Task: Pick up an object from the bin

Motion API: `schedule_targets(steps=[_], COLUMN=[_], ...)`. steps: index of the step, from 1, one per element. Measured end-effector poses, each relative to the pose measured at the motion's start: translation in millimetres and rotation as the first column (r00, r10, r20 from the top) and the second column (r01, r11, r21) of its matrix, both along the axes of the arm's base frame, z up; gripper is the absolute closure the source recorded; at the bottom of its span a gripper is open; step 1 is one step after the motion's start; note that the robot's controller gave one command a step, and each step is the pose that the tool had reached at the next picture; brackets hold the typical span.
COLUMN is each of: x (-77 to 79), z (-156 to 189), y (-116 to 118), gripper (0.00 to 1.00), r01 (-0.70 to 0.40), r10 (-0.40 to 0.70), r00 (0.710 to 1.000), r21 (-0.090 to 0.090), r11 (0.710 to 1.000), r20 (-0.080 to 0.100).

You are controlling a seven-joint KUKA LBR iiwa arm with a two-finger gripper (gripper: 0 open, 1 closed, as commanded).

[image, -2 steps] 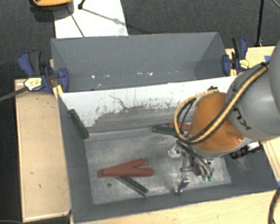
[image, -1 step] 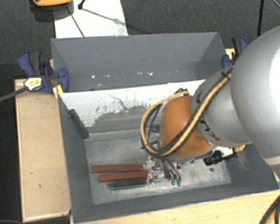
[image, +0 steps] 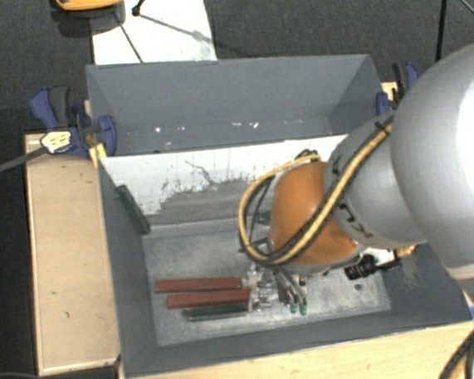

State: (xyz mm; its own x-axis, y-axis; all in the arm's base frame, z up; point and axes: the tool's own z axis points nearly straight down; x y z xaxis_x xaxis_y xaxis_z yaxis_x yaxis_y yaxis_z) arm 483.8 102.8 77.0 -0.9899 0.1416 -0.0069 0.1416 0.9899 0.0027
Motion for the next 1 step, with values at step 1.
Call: schedule_targets(steps=[1], x=[-6.3], z=[203.5], y=[-5.2], gripper=[1.0], r01=[-0.045], r10=[0.045], r00=[0.999], r21=[0.0], r11=[0.999], r20=[0.003])
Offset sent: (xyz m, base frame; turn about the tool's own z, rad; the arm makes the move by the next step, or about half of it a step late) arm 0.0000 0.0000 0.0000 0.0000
